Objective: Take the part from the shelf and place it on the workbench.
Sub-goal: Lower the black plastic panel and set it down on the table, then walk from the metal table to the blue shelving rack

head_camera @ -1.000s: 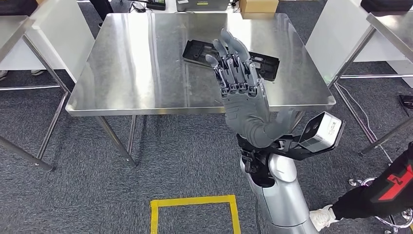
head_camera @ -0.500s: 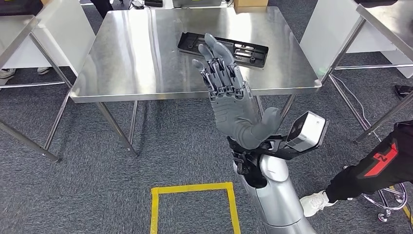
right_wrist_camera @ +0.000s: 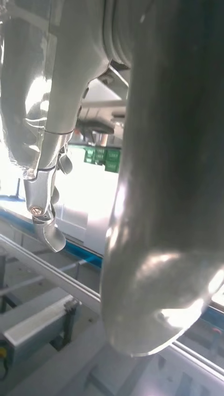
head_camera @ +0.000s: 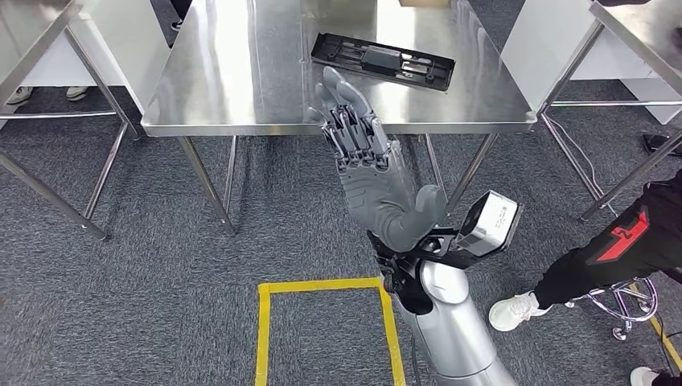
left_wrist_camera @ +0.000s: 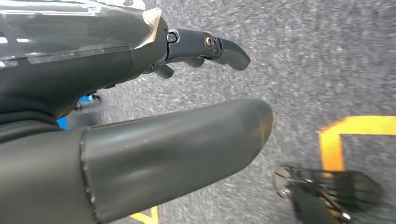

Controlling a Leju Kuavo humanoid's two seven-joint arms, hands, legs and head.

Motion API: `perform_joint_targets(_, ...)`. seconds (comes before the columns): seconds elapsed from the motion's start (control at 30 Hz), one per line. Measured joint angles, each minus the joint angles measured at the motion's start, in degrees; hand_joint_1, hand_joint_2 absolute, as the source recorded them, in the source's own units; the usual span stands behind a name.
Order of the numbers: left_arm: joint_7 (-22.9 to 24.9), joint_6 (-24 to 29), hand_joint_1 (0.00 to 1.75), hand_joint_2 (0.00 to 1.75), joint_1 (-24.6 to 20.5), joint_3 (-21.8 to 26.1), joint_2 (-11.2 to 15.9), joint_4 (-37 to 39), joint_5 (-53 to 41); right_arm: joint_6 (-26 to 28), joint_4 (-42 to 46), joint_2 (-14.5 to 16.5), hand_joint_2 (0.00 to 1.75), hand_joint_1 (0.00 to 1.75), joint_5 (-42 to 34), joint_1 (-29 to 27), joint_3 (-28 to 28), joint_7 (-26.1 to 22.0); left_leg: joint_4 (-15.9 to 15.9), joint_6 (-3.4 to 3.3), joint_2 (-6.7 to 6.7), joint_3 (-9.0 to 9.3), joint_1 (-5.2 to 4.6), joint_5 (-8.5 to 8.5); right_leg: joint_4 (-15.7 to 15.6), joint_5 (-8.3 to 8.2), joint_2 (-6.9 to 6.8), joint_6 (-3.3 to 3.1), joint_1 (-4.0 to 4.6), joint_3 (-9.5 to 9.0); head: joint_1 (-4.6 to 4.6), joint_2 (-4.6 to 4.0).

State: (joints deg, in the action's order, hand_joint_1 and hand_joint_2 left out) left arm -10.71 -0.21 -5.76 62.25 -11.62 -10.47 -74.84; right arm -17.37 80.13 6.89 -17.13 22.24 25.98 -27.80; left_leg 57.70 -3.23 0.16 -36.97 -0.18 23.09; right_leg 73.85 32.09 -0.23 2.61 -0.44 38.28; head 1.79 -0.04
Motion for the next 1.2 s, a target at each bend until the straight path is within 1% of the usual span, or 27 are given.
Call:
perform_joint_targets(0.07,0.0,0.0,0.0,0.0,0.0,0.0,0.0,0.0,-0.1,0.0,0.0,0.1,0.0,0.0,0.2,-0.2,0.2,0.0,0.0,0.1,-0.02,-1.4,-0.24,-1.29,-6.5,-1.78,-0.01,0.03,0.47,-5.72,-0.02,0.0)
perform_joint_targets(0.1,0.0,0.0,0.0,0.0,0.0,0.0,-0.1,0.0,-0.1,0.0,0.0,0.2,0.0,0.0,0.2,-0.2,0.3,0.0,0.0,0.27,-0.01,-1.91,-0.33,-1.94,-11.4,-1.57,-0.04,-0.4,0.79,-9.24,-0.03,0.0)
perform_joint_targets(0.13,0.0,0.0,0.0,0.0,0.0,0.0,-0.1,0.0,-0.1,0.0,0.0,0.3,0.0,0.0,0.3,-0.2,0.4,0.0,-0.1,0.5,0.04,-2.21,-0.34,-2.61,-15.3,-1.0,-0.01,-0.9,1.1,-11.78,-0.05,0.0)
perform_joint_targets(0.17,0.0,0.1,0.0,0.0,0.0,0.0,-0.2,0.0,-0.1,0.0,0.0,0.4,0.0,0.0,0.3,-0.2,0.4,-0.1,-0.3,0.78,0.12,-2.39,-0.27,-3.29,-18.0,-0.4,0.02,-1.32,1.35,-13.21,-0.05,0.0)
perform_joint_targets(0.2,0.0,0.0,0.0,0.0,0.0,0.0,-0.2,0.0,-0.1,0.0,0.0,0.4,0.0,0.0,0.4,-0.2,0.4,-0.1,-0.5,1.11,0.18,-2.5,-0.22,-4.0,-19.3,-0.29,0.06,-1.61,1.52,-13.57,-0.07,0.0)
perform_joint_targets(0.27,0.2,-0.4,0.0,0.0,0.1,0.0,-0.2,0.1,0.4,0.0,0.0,0.5,0.0,0.0,0.4,-0.3,0.6,-0.1,-0.7,1.76,0.09,-3.0,-0.12,-4.09,-19.6,-1.53,0.08,-2.17,1.0,-12.68,-0.01,0.0)
perform_joint_targets(0.3,0.5,-0.8,0.0,0.0,0.1,0.0,-0.2,0.1,0.7,0.0,-0.1,0.5,0.0,0.0,0.3,-0.3,0.7,-0.2,0.2,2.11,-0.04,-3.47,-0.07,-2.64,-19.7,-2.25,0.02,-2.65,0.66,-12.28,-0.04,0.0)
perform_joint_targets(0.33,0.7,-1.2,0.0,0.0,0.1,0.0,-0.1,0.2,0.9,0.0,-0.2,0.7,0.0,0.0,0.3,-0.3,0.8,-0.2,2.3,2.49,-0.18,-4.15,0.07,-0.12,-19.7,-2.93,-0.04,-3.02,0.31,-11.84,-0.04,0.0)
perform_joint_targets(0.4,1.0,-1.6,0.0,0.0,0.2,0.0,-0.1,0.2,1.3,0.0,-0.4,0.8,0.0,0.0,0.3,-0.4,1.1,-0.2,9.7,3.24,-0.29,-5.74,0.54,5.65,-19.4,-4.0,-0.18,-3.34,0.25,-10.54,-0.12,0.0)
perform_joint_targets(0.43,1.0,-1.7,0.0,0.0,0.2,0.0,0.0,0.2,1.4,-0.1,-0.5,0.9,0.0,0.0,0.3,-0.4,1.1,-0.2,13.3,3.59,-0.3,-6.28,0.78,7.22,-19.2,-4.45,-0.24,-3.22,0.24,-9.79,-0.13,0.0)
perform_joint_targets(0.47,1.1,-1.7,0.0,0.0,0.2,0.0,0.0,0.2,1.6,-0.1,-0.6,0.9,0.0,0.0,0.2,-0.4,1.2,-0.2,15.5,3.9,-0.29,-6.17,1.03,7.45,-18.9,-4.87,-0.31,-3.05,0.18,-8.96,-0.13,0.0)
perform_joint_targets(0.5,1.1,-1.7,0.0,0.0,0.2,0.0,0.1,0.2,1.8,-0.2,-0.7,0.9,0.0,0.0,0.1,-0.4,1.3,-0.2,15.7,4.17,-0.29,-5.09,1.29,6.56,-18.4,-5.21,-0.35,-2.86,0.06,-8.11,-0.13,0.0)
perform_joint_targets(0.53,1.0,-1.8,0.0,0.0,0.2,0.1,0.2,0.2,2.0,-0.2,-0.8,1.0,0.0,0.0,-0.1,-0.3,1.3,-0.2,13.7,4.43,-0.28,-2.96,1.57,5.17,-17.9,-5.44,-0.38,-2.68,-0.12,-7.33,-0.14,0.0)
perform_joint_targets(0.57,0.5,-2.2,0.0,0.0,0.2,0.1,0.5,0.2,2.1,-0.3,-0.8,1.0,0.0,0.0,-0.2,-0.2,1.3,-0.2,10.2,4.74,-0.29,-0.27,1.84,4.33,-17.3,-5.58,-0.4,-2.53,-0.27,-6.61,-0.14,0.0)
perform_joint_targets(0.63,-0.9,-3.4,0.0,0.0,0.1,0.1,1.3,0.2,2.4,-0.5,-0.9,1.1,0.0,0.0,-0.5,0.0,1.3,-0.2,3.8,4.97,-0.59,4.09,1.86,4.54,-16.2,-5.87,-0.42,-2.05,-0.18,-5.36,-0.16,0.0)
perform_joint_targets(0.7,-1.9,-4.6,0.0,0.0,0.1,0.1,2.5,0.2,2.6,-0.6,-0.9,1.1,0.0,0.0,-0.5,0.2,1.3,-0.2,1.6,4.64,-0.93,5.04,1.48,5.37,-15.8,-6.46,-0.4,-1.18,0.01,-4.51,-0.14,0.0)
perform_joint_targets(0.77,-2.3,-5.2,0.0,0.0,0.3,0.1,3.4,0.2,2.8,-0.6,-0.9,1.1,0.0,0.0,-0.5,0.1,1.3,-0.2,1.2,3.53,-0.86,4.43,1.35,4.82,-15.6,-6.69,-0.31,-0.3,-0.15,-3.82,-0.1,0.0)
perform_joint_targets(0.8,-2.4,-5.3,0.0,0.0,0.3,0.1,3.7,0.2,2.8,-0.6,-0.9,1.0,0.0,0.0,-0.5,0.0,1.3,-0.2,1.1,2.73,-0.75,3.98,1.32,4.34,-14.9,-5.91,-0.27,-0.17,-0.26,-3.16,-0.08,0.0)
perform_joint_targets(0.87,-2.4,-5.4,0.0,0.0,0.4,0.1,4.2,0.2,2.8,-0.6,-0.9,0.9,0.0,0.0,-0.5,0.0,1.3,-0.2,0.8,1.27,-0.54,2.76,1.25,3.22,-10.4,-2.06,-0.18,-0.7,-0.42,-1.23,-0.04,0.0)
perform_joint_targets(0.93,-2.4,-5.4,0.0,0.0,0.5,0.1,4.4,0.2,2.8,-0.6,-0.9,0.7,0.0,0.0,-0.5,-0.1,1.3,-0.2,0.9,0.63,-0.41,1.27,1.0,2.05,-2.9,2.12,-0.08,-1.13,-0.4,0.79,-0.01,0.0)
perform_joint_targets(0.97,-2.4,-5.4,0.0,0.0,0.5,0.1,4.5,0.2,2.8,-0.6,-0.9,0.7,0.0,0.0,-0.5,-0.2,1.3,-0.2,0.9,0.55,-0.35,0.49,0.89,1.41,-0.1,2.98,-0.05,-0.96,-0.4,1.04,0.0,0.0)
perform_joint_targets(1.0,-2.4,-5.5,0.0,0.0,0.6,0.1,4.5,0.2,2.8,-0.6,-0.9,0.6,0.0,0.0,-0.5,-0.3,1.3,-0.2,0.9,0.57,-0.31,-0.3,0.81,0.75,0.8,2.72,-0.04,-0.56,-0.38,0.4,0.0,0.0)
perform_joint_targets(1.03,-2.4,-5.5,0.0,0.0,0.6,0.1,4.5,0.2,2.8,-0.6,-0.9,0.6,0.0,0.0,-0.5,-0.3,1.3,-0.2,0.9,0.66,-0.28,-1.06,0.77,0.08,-0.3,1.62,-0.04,-0.09,-0.34,-1.29,0.0,0.0)
perform_joint_targets(1.07,-2.4,-5.5,0.0,0.0,0.6,0.1,4.5,0.2,2.8,-0.6,-0.9,0.5,0.0,0.0,-0.5,-0.3,1.3,-0.2,0.9,0.8,-0.28,-1.76,0.76,-0.59,-3.4,0.37,-0.04,0.22,-0.29,-3.91,0.01,0.0)
perform_joint_targets(1.13,-2.4,-5.5,0.0,0.0,0.6,0.1,4.6,0.2,2.8,-0.6,-0.8,0.6,0.0,0.0,-0.5,-0.1,1.3,-0.2,0.9,1.27,-0.3,-2.75,0.7,-1.85,-12.2,-0.17,-0.04,-0.09,-0.03,-10.35,-0.03,0.01)
perform_joint_targets(1.17,-2.4,-5.5,0.0,0.0,0.6,0.1,4.6,0.2,2.8,-0.6,-0.8,0.7,0.0,0.0,-0.5,0.0,1.3,-0.2,0.8,1.61,-0.29,-2.96,0.7,-2.52,-15.5,0.19,0.0,-0.46,0.16,-12.44,-0.05,0.01)
perform_joint_targets(1.2,-2.4,-5.5,0.0,0.0,0.7,0.1,4.6,0.2,2.8,-0.6,-0.8,0.8,0.0,0.0,-0.5,0.0,1.3,-0.2,0.5,1.98,-0.26,-3.04,0.77,-3.22,-17.5,0.59,0.04,-0.87,0.39,-13.51,-0.06,0.02)
